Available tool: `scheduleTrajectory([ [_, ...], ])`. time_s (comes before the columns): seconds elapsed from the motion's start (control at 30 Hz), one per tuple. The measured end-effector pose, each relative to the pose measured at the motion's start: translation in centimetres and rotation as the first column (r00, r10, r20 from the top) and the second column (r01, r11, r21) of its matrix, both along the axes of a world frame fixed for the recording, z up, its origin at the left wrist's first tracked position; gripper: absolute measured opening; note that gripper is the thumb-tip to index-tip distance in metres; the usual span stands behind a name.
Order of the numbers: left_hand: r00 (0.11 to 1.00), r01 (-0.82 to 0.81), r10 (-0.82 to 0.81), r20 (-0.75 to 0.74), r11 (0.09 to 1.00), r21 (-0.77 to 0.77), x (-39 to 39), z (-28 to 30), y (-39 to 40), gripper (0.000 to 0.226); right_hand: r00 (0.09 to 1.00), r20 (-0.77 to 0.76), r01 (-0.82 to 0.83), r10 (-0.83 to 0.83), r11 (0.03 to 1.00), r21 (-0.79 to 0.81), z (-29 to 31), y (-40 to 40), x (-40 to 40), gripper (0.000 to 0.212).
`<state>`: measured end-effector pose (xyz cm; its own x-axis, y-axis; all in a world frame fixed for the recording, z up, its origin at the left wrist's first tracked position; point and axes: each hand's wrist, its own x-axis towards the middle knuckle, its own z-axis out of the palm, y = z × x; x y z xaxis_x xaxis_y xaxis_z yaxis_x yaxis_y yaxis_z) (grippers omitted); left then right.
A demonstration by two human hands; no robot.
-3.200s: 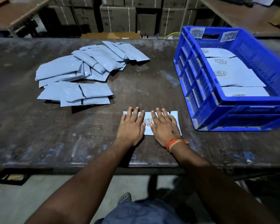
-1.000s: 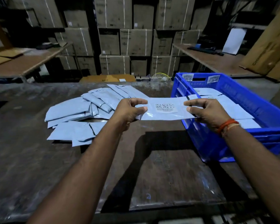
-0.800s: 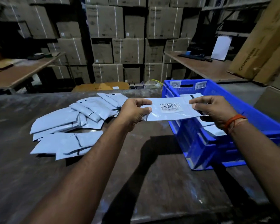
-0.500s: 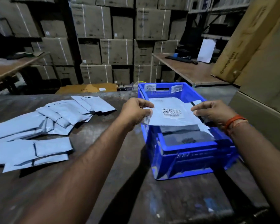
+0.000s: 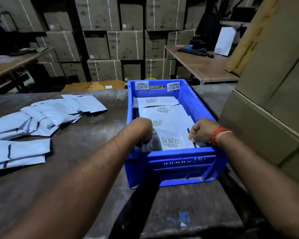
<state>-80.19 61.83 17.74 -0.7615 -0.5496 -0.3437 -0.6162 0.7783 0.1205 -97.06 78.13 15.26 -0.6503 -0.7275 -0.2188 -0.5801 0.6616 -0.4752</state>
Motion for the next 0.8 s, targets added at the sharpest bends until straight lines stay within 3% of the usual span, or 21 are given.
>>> scheduleTrajectory([
  [0.1,0.991,0.021,-0.014,0.132,0.998,-0.051,-0.3,0.2,1.6,0.03,0.997,-0.052,-0.042,0.049,0.991,0.124,-0.5,-0.2,0.0,0.029],
  [0.2,0.974,0.028,-0.012,0.228,0.998,-0.064,-0.8,0.2,2.3,0.03,0.987,-0.124,-0.075,0.102,0.976,0.206,-0.5,-0.4,-0.1,0.012],
  [0.33,0.968,0.054,-0.003,0.251,0.979,-0.195,-0.9,0.0,2.3,0.039,0.968,-0.226,-0.051,0.11,0.966,0.252,-0.9,-0.6,-0.2,0.025],
  [0.4,0.988,0.031,0.013,0.154,0.961,-0.275,-0.6,-0.1,1.9,0.038,0.958,-0.28,-0.007,0.064,0.98,0.2,-0.7,-0.8,-0.3,0.026],
  [0.47,0.999,-0.024,0.011,-0.043,0.943,-0.331,-0.1,-0.1,1.0,0.037,0.936,-0.349,-0.011,0.052,0.993,0.119,0.1,-1.3,-0.1,0.021],
  [0.6,0.904,-0.106,0.01,-0.428,0.974,-0.201,2.1,1.4,-1.2,0.039,0.948,-0.31,-0.107,0.065,0.987,-0.121,2.7,-2.8,1.8,0.009],
  [0.7,0.828,-0.094,0.041,-0.559,0.993,-0.066,5.0,2.9,-2.7,0.033,0.931,-0.349,-0.197,0.109,0.954,-0.227,4.1,-5.2,4.0,0.01],
  [0.8,0.779,-0.183,0.111,-0.617,0.982,-0.054,8.1,3.0,-5.1,0.028,0.909,-0.378,-0.285,0.174,0.922,-0.261,4.9,-8.8,6.8,0.011],
])
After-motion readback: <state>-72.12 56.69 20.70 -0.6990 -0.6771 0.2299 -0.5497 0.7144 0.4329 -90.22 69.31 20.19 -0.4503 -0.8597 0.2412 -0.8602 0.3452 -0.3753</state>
